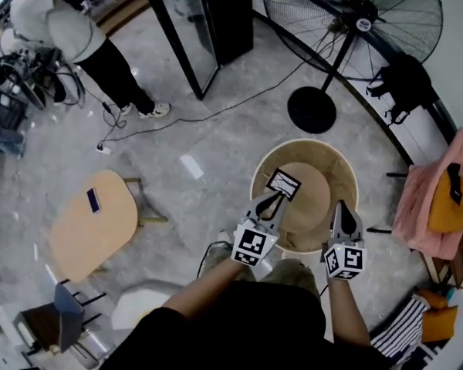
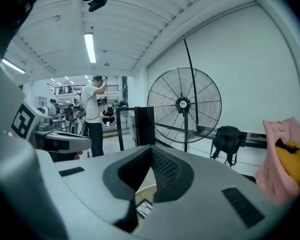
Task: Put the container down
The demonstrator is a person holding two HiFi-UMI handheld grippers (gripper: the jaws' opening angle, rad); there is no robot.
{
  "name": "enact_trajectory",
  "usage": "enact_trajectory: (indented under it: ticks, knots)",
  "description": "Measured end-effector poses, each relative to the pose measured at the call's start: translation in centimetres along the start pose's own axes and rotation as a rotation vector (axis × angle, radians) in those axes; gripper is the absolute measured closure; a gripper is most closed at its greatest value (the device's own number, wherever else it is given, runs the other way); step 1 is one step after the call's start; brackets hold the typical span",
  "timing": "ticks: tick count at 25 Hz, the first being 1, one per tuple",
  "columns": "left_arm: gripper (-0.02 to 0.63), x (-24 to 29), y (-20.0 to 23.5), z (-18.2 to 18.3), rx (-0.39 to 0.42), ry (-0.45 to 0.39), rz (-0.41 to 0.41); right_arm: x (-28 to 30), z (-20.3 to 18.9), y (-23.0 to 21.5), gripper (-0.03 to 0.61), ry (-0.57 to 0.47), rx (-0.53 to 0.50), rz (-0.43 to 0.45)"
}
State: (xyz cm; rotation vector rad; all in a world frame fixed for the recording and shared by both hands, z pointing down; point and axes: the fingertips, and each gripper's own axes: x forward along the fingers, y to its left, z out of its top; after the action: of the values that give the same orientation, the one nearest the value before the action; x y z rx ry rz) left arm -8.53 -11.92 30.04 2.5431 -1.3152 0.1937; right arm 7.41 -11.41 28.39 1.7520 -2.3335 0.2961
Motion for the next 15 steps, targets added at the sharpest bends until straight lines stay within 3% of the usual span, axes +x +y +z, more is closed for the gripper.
enact_trajectory:
  ticks: [5, 9, 15]
  knots:
    - [0.581, -4.2, 0.4, 6.9, 0.029, -0.036, 0.046, -2.7, 7.0, 1.2, 0.557, -0.061, -0.002, -0.020]
    - [0.583, -6.9, 1.7, 10.7, 0.023, -0.072, 0.082, -5.3, 10.1, 1.9, 0.557, -0.077, -0.024, -0.013]
    - [0.583, -5.4, 1.0, 15.8, 0.027, -0.139, 0.105, -6.7, 14.4, -1.4, 0.557, -0.123, -0.034, -0.044]
